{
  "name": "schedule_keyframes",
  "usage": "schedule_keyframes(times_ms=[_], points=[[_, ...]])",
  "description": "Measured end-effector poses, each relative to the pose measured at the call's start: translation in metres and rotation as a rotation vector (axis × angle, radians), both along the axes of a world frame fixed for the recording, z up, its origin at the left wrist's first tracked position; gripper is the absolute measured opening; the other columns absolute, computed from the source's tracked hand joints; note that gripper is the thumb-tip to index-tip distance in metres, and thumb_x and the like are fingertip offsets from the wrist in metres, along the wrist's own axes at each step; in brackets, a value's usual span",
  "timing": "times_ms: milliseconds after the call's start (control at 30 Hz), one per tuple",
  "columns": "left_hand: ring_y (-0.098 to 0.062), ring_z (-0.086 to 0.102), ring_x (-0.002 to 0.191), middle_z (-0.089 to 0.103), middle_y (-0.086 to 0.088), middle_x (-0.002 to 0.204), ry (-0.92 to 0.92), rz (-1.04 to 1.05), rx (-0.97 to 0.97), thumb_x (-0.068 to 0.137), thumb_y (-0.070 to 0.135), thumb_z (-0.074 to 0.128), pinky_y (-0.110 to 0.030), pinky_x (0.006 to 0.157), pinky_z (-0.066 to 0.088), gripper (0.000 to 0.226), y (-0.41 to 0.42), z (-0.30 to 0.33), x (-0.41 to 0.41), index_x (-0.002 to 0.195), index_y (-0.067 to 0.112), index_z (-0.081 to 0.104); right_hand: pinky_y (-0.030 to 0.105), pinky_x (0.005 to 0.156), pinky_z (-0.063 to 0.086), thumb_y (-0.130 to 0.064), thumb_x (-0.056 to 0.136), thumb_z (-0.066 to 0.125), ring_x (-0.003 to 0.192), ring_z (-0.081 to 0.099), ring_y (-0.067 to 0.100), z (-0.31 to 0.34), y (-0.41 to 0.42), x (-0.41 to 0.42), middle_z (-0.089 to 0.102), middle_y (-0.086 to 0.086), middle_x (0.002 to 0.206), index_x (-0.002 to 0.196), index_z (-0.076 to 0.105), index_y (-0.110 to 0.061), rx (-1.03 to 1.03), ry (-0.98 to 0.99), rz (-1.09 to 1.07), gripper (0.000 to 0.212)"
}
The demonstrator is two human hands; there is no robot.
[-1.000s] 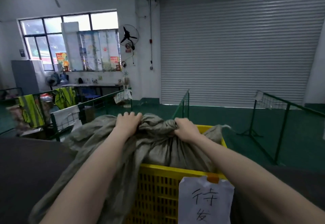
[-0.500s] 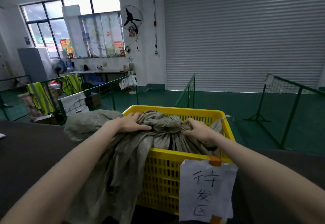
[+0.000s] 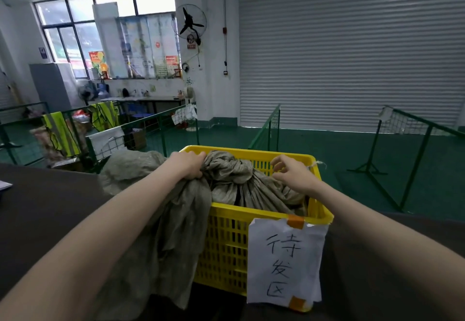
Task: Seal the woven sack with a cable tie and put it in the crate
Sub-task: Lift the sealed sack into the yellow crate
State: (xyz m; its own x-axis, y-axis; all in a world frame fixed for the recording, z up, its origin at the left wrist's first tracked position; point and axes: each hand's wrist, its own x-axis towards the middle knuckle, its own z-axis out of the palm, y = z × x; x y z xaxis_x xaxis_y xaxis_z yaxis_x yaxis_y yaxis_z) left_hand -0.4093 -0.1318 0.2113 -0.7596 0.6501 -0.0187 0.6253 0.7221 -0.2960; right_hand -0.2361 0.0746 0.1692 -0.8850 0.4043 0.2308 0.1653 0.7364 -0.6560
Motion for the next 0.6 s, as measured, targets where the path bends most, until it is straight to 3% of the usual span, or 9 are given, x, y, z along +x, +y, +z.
schedule_keyframes(times_ms=[167, 300, 367, 500, 567, 600], points=[[-0.032, 0.050, 0.123, 0.048, -0.016, 0.141, -0.312, 0.055, 0.137, 0.094, 0.036, 0.046, -0.037, 0.098, 0.042, 0.052, 0.026, 0.044, 0.007, 0.135, 0.004, 0.045, 0.037, 0.087, 0.048, -0.021, 0.090, 0.059, 0.103, 0.056, 0.022, 0.012, -0.003, 0.015, 0.059, 0.010, 0.119, 0.123, 0.048, -0.012, -0.046, 0.022, -0.028, 0.035], [-0.030, 0.049, 0.125, 0.047, -0.015, 0.142, -0.491, 0.084, 0.410, 0.098, 0.033, 0.042, -0.034, 0.102, 0.040, 0.049, 0.039, 0.045, 0.017, 0.134, 0.001, 0.047, 0.035, 0.083, 0.042, -0.046, 0.089, 0.057, 0.107, 0.052, 0.021, 0.028, -0.009, 0.029, 0.051, 0.005, 0.124, 0.136, 0.036, -0.018, -0.324, -0.003, -0.045, 0.059], [-0.031, 0.056, 0.114, 0.054, -0.015, 0.132, -0.625, 0.120, 0.605, 0.098, 0.029, 0.044, -0.037, 0.098, 0.046, 0.043, 0.044, 0.036, 0.023, 0.127, -0.001, 0.052, 0.045, 0.089, 0.044, -0.060, 0.083, 0.055, 0.117, 0.050, 0.026, 0.034, -0.013, 0.033, 0.045, 0.006, 0.137, 0.141, 0.028, -0.026, -0.499, -0.056, -0.030, 0.073], [-0.022, 0.056, 0.072, 0.059, -0.011, 0.090, -0.985, 0.238, 1.152, 0.100, 0.015, 0.042, -0.033, 0.065, 0.050, 0.026, 0.052, 0.016, 0.044, 0.114, -0.002, 0.054, 0.065, 0.099, 0.037, -0.079, 0.061, 0.054, 0.125, 0.046, 0.034, 0.040, -0.021, 0.036, 0.036, 0.005, 0.144, 0.143, 0.021, -0.039, -0.706, -0.176, 0.111, 0.097], [-0.023, 0.057, 0.071, 0.060, -0.015, 0.088, -1.140, 0.277, 1.354, 0.100, 0.011, 0.040, -0.037, 0.071, 0.051, 0.024, 0.057, 0.011, 0.049, 0.107, -0.005, 0.057, 0.062, 0.105, 0.032, -0.080, 0.059, 0.056, 0.130, 0.041, 0.034, 0.040, -0.028, 0.035, 0.034, 0.004, 0.145, 0.143, 0.021, -0.042, -0.703, -0.230, 0.181, 0.098], [-0.026, 0.059, 0.077, 0.061, -0.019, 0.097, -1.213, 0.303, 1.444, 0.100, 0.010, 0.038, -0.039, 0.077, 0.050, 0.024, 0.061, 0.009, 0.049, 0.101, -0.003, 0.057, 0.057, 0.107, 0.033, -0.076, 0.060, 0.059, 0.130, 0.041, 0.031, 0.040, -0.032, 0.034, 0.034, 0.002, 0.145, 0.144, 0.020, -0.041, -0.688, -0.250, 0.193, 0.099]])
